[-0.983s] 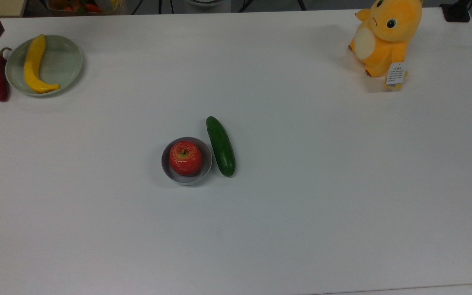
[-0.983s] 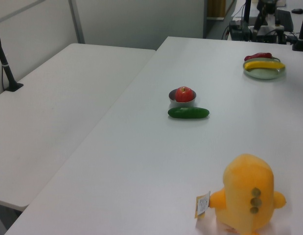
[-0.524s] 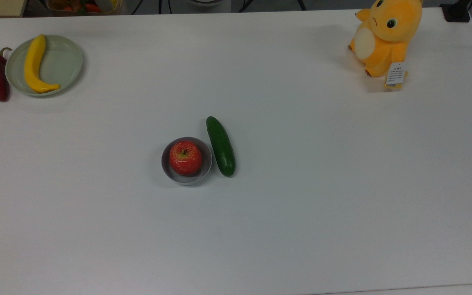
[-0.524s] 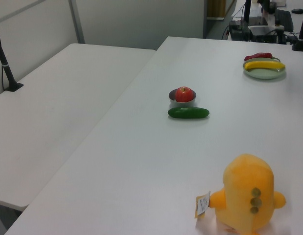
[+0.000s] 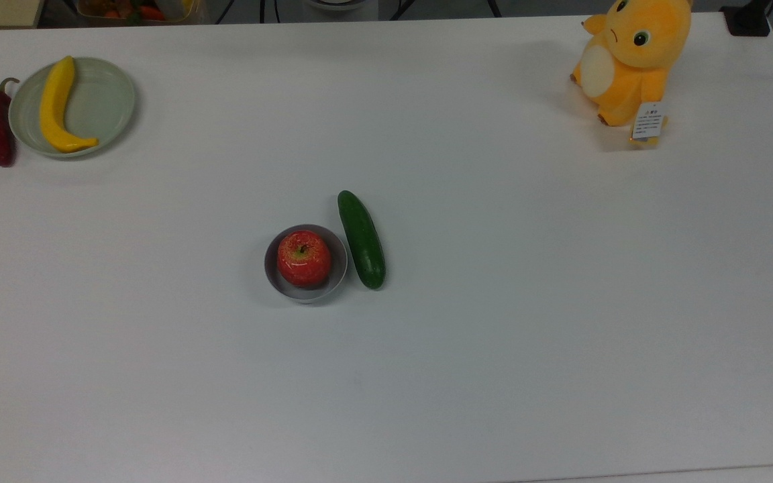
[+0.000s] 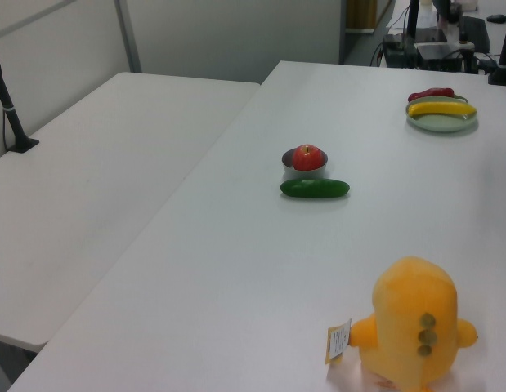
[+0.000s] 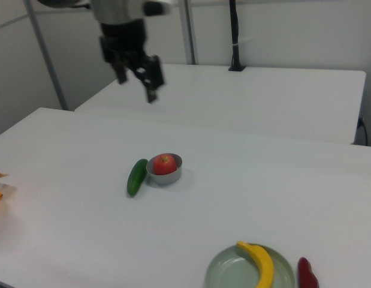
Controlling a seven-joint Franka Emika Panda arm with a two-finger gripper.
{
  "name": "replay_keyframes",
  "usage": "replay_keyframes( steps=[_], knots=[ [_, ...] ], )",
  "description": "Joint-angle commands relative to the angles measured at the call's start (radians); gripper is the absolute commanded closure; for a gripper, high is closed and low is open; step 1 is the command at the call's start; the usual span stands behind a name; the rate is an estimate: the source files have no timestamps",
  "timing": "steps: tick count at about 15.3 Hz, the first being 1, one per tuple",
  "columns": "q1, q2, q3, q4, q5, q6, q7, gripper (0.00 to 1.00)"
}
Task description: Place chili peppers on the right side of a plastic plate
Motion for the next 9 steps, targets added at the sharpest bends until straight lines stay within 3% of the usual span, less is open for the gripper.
replay_keyframes(
  steps=[1, 4, 9],
  knots=[
    [0.016, -0.008, 0.154, -0.006, 0.008, -0.023, 0.158, 0.0],
    [0.065, -0.007, 0.222, -0.055, -0.007, -0.007, 0.203, 0.0],
    [0.13, -0.002, 0.228, -0.16, -0.068, 0.137, 0.092, 0.0]
  ],
)
